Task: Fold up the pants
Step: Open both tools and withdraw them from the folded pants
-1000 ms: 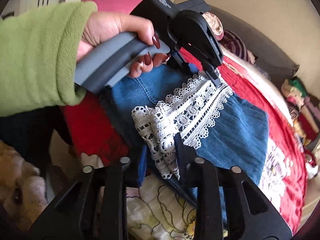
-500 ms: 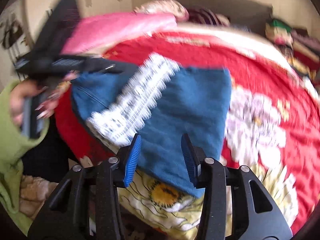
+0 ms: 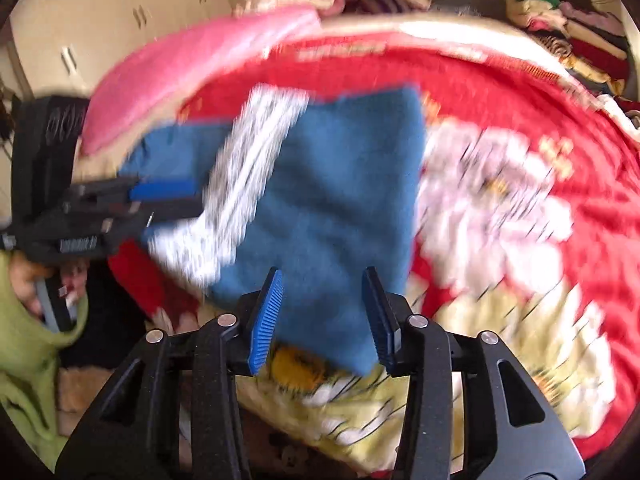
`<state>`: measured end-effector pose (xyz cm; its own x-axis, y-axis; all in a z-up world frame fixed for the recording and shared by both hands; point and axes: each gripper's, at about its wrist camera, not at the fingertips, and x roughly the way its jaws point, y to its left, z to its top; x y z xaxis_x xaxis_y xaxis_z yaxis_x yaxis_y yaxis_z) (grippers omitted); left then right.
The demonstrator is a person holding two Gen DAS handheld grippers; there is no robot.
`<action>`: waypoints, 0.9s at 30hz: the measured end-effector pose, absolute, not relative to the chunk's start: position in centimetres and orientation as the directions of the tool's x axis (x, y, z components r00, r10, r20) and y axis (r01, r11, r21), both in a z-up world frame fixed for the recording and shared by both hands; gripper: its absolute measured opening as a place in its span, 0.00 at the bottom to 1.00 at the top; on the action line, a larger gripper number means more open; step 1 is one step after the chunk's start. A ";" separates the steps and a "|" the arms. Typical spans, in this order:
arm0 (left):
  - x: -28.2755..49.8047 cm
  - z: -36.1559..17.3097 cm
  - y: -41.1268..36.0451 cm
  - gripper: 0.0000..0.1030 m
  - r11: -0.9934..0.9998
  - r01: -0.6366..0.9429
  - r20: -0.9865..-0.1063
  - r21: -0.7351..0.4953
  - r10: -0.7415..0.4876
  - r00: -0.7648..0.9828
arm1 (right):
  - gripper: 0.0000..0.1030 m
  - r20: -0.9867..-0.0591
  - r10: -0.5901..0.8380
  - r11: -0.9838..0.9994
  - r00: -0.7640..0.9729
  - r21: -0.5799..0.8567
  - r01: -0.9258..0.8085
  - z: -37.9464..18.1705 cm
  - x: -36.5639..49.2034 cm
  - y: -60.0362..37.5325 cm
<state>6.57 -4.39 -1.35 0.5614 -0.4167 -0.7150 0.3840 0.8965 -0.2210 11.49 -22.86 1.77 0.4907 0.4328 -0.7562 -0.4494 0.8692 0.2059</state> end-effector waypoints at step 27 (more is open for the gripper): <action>7.2 -3.5 -9.0 0.55 0.884 0.446 -0.768 -0.142 -0.383 0.513 | 0.13 -0.785 0.529 0.823 0.321 0.383 -0.420 -0.7 30.0 -21.7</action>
